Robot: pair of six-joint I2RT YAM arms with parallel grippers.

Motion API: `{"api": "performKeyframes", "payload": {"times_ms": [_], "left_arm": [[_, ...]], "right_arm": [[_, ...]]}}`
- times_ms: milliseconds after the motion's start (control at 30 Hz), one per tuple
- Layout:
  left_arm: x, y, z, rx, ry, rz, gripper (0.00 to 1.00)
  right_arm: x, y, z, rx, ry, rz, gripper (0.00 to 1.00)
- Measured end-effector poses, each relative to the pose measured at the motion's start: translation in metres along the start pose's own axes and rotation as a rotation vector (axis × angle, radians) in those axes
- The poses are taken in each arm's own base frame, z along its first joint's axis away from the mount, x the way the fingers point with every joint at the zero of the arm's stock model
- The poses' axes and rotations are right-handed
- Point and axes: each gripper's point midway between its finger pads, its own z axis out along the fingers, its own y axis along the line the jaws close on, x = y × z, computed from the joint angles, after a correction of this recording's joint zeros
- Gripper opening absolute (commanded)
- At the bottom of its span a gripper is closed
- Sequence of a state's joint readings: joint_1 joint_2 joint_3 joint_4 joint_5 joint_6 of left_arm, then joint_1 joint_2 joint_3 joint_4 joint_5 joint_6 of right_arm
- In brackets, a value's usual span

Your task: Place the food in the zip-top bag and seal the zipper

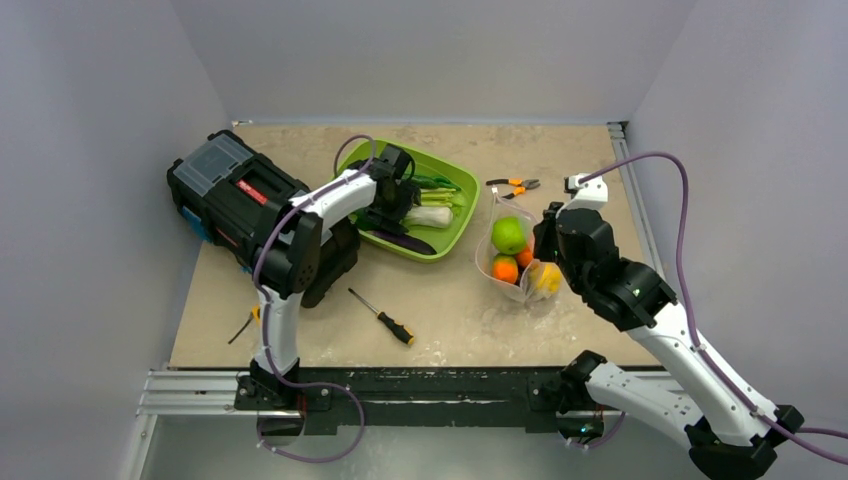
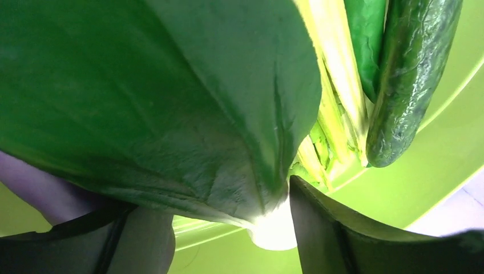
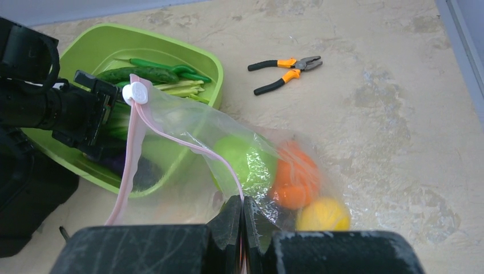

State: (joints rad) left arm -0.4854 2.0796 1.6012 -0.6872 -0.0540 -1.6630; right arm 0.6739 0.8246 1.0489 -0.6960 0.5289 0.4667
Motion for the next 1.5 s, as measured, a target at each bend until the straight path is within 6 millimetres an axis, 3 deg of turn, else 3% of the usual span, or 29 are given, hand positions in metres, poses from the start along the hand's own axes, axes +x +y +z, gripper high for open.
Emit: {"api": "performKeyframes", "payload": {"times_ms": [267,433,500,700,867,1133,1367,1500], "left_arm": [[-0.003,-0.008,0.002,0.008,-0.005,0.007,0.42],[-0.007,-0.016,0.002,0.047,-0.007,0.057,0.1],[-0.008,-0.019,0.002,0.062,-0.008,0.079,0.03],[-0.011,-0.025,0.0,0.112,0.002,0.152,0.0],[-0.015,-0.042,-0.016,0.194,-0.005,0.229,0.0],[-0.017,-0.067,-0.073,0.348,-0.022,0.328,0.0],[-0.01,-0.063,-0.148,0.521,-0.006,0.419,0.0],[0.0,-0.062,-0.203,0.676,-0.014,0.518,0.0]], "right_arm": [[0.0,-0.001,0.0,0.005,-0.002,-0.008,0.0],[-0.001,-0.002,0.0,0.006,-0.004,-0.01,0.0],[-0.001,-0.002,0.0,0.007,-0.004,-0.012,0.0],[-0.001,-0.002,0.0,0.007,-0.004,-0.015,0.0],[-0.001,-0.002,0.0,0.007,-0.004,-0.015,0.0],[-0.001,-0.002,0.0,0.006,-0.004,-0.015,0.0],[-0.003,0.001,0.0,-0.006,-0.009,-0.009,0.0],[-0.008,0.006,-0.002,-0.029,-0.016,0.004,0.0]]}}
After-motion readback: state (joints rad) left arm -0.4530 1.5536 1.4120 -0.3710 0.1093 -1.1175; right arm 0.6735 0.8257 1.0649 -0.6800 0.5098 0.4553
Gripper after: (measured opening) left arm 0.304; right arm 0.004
